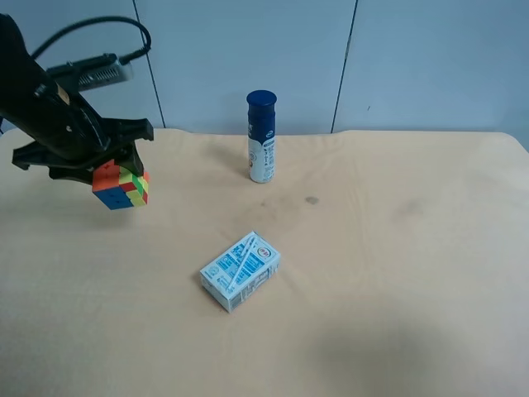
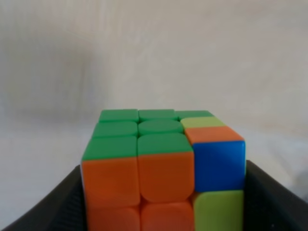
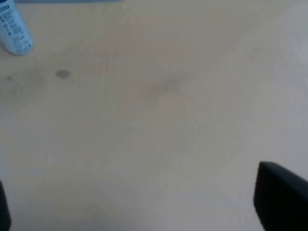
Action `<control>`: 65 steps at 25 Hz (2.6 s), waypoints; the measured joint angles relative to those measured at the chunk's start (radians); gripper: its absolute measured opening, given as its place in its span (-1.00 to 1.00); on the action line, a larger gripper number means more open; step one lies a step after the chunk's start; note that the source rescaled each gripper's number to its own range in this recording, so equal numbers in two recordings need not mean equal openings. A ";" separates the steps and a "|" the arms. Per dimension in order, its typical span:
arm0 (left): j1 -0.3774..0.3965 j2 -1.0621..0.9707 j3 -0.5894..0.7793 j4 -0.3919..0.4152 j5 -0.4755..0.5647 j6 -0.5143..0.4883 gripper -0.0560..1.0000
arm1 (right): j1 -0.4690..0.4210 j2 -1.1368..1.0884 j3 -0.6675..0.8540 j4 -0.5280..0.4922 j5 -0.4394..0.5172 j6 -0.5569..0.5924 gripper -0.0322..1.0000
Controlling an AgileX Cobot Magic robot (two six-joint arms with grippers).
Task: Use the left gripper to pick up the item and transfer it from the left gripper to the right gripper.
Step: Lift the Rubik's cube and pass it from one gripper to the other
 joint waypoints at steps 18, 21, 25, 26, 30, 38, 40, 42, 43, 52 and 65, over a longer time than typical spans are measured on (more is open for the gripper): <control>0.000 -0.487 0.264 -0.561 -0.062 0.865 -0.89 | 0.000 0.000 0.000 0.000 0.000 0.000 1.00; 0.000 -0.523 0.290 -0.713 -0.002 1.085 -0.89 | 0.000 0.000 0.000 0.000 0.000 0.000 1.00; 0.000 -0.527 0.294 -0.880 0.090 1.314 -0.89 | 0.000 0.000 0.000 0.000 0.000 0.000 1.00; 0.000 -0.526 0.294 -0.907 0.109 1.353 -0.89 | 0.000 0.000 0.000 0.000 0.000 0.000 1.00; -0.024 -0.505 0.294 -0.976 0.163 1.448 -0.89 | 0.000 0.000 0.000 0.000 0.000 0.000 1.00; -0.289 -0.463 0.294 -1.027 -0.008 1.520 -0.89 | 0.000 0.000 0.000 0.000 0.000 0.000 1.00; -0.343 -0.448 0.294 -1.043 -0.062 1.545 -0.89 | 0.000 0.000 0.000 0.000 -0.001 0.000 1.00; -0.383 -0.432 0.294 -1.071 -0.104 1.582 -0.89 | 0.000 0.000 0.000 0.000 -0.002 0.000 1.00; -0.399 -0.427 0.294 -1.094 -0.121 1.607 -0.89 | 0.000 0.000 0.000 0.000 -0.003 0.000 1.00; -0.418 -0.404 0.294 -1.308 -0.153 1.825 -0.89 | 0.000 0.000 0.000 0.000 -0.003 0.000 1.00; -0.418 -0.404 0.294 -1.511 -0.153 2.039 -0.89 | 0.000 0.000 0.000 0.001 -0.003 0.000 1.00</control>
